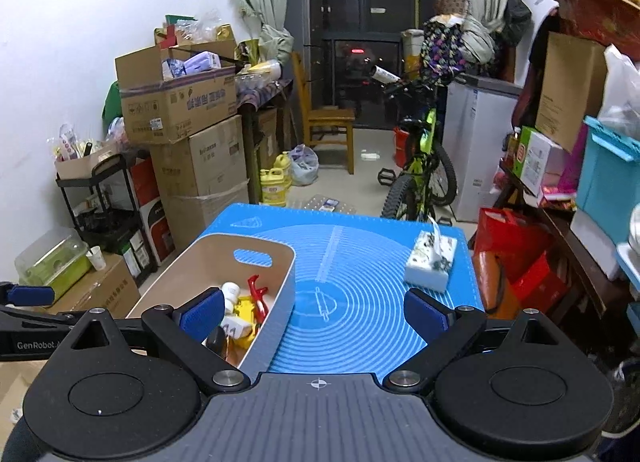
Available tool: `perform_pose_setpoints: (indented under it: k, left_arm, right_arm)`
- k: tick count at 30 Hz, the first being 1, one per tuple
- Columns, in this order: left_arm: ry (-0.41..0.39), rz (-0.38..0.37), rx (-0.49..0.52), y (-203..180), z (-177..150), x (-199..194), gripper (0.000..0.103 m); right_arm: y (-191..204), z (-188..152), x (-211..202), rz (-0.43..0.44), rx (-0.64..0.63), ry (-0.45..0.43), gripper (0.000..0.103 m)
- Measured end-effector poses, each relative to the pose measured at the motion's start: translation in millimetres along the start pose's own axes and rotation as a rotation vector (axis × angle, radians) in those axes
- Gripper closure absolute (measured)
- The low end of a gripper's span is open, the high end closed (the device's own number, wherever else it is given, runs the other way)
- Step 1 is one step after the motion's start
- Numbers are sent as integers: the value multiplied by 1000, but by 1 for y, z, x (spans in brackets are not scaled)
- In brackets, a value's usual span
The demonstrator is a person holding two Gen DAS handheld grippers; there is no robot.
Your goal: Organize rigid objects
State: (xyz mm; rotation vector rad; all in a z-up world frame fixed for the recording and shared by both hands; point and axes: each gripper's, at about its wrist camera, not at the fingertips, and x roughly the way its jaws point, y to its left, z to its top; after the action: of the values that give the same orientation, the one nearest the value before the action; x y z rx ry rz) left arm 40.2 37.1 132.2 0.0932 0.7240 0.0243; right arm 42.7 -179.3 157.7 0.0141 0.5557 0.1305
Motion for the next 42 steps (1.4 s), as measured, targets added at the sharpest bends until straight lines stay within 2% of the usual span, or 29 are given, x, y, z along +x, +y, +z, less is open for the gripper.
perform_pose_setpoints:
  k: [13,20,33,42]
  left_arm:
    - [-7,-32,6,-18,-31,-30,30]
    - [-5,-48,11,-24,-52,-49,30]
    - [-24,-66,23,-34,-71,-86,30]
    - [-19,-83,38,-39,-79,-95,30]
  right_arm:
    - [-23,-34,-68,-34,62,-23,6]
    - [-23,-53,-96,-57,48,-28,6]
    - [-25,-86,-119,-66,81,12,6]
    - [-19,-103,-128,-47,71,51,6]
